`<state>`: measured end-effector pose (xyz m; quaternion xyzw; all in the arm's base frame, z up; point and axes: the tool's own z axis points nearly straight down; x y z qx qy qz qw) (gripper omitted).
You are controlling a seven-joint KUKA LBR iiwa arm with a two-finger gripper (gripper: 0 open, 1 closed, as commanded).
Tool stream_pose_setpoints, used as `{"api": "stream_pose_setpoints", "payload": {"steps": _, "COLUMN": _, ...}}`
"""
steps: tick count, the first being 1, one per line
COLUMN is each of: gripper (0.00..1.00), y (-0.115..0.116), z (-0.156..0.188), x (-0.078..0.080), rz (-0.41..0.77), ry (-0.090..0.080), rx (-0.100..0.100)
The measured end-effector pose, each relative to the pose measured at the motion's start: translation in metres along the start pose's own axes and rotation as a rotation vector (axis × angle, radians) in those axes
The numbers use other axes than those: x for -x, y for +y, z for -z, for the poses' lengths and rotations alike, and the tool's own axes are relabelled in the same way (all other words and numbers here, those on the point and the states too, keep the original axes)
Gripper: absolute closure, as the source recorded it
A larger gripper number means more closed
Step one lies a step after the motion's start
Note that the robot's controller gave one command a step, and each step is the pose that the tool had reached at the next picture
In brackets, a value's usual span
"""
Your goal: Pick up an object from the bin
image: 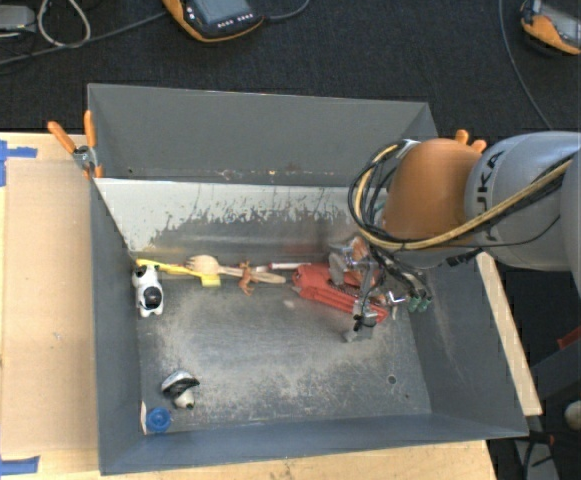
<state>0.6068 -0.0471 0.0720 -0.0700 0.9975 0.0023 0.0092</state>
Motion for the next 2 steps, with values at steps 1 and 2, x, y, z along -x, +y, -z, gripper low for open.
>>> {"api": "stream_pose_setpoints", "payload": {"steps": 1, "gripper": 1.00, "y": -0.0128, "z": 0.0029, "x": -0.0007, "rz": 0.145, "ry": 0.004, "rx": 0.003}}
{"api": "stream_pose_setpoints", "payload": {"steps": 2, "gripper": 1.00, "y": -0.0128, "z": 0.0029, "x": -0.0008, "rz": 0.145, "ry": 0.004, "rx": 0.003}}
